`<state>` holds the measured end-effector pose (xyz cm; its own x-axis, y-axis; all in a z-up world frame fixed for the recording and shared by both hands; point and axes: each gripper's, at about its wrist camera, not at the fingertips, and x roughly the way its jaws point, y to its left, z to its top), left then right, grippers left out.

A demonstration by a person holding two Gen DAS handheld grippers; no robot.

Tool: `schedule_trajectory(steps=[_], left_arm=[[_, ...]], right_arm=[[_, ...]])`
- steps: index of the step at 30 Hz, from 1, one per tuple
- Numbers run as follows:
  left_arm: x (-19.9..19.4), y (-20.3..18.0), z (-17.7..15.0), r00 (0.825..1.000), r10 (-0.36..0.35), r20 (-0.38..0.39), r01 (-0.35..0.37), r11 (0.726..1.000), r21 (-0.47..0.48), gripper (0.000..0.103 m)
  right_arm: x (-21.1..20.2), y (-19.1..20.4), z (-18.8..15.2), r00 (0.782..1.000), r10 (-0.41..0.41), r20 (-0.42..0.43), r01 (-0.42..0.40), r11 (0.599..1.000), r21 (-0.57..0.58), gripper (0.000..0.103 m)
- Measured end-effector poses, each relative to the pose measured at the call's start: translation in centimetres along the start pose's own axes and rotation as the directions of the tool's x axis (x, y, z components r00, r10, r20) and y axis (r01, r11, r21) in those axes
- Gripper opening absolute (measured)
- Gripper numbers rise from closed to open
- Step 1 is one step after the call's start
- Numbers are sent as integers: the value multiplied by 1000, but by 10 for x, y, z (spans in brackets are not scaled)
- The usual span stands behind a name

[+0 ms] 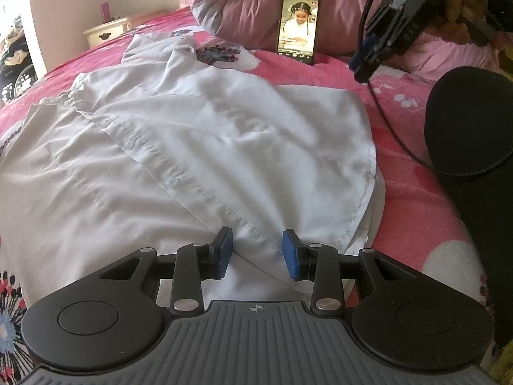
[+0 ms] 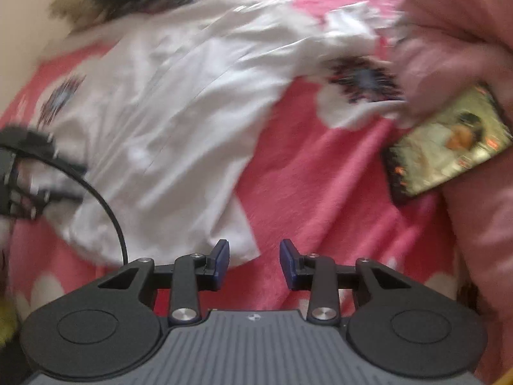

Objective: Fold clothes

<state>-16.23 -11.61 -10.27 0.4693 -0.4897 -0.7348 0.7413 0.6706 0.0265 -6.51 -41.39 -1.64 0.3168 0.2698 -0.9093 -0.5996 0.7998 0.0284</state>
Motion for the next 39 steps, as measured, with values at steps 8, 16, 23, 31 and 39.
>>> schedule_trajectory(steps=[8, 16, 23, 31, 39], left_arm=[[1, 3, 0, 1000, -16, -6, 16, 1000, 4, 34], [2, 5, 1, 999, -32, -8, 32, 1000, -1, 35], [2, 5, 1, 1000, -30, -6, 30, 1000, -2, 35], [2, 4, -1, 1000, -26, -3, 26, 1000, -4, 35], [1, 6, -2, 1000, -30, -1, 30, 1000, -1, 35]], right_arm=[[29, 17, -1, 998, 25, -63, -34, 988, -148, 35], [33, 12, -3, 996, 37, -79, -46, 993, -110, 31], [34, 7, -4, 995, 49, -85, -55, 996, -65, 4], [-5, -41, -15, 924, 376, 72, -365, 809, 461, 3], [20, -87, -57, 901, 427, 72, -316, 534, 784, 3]])
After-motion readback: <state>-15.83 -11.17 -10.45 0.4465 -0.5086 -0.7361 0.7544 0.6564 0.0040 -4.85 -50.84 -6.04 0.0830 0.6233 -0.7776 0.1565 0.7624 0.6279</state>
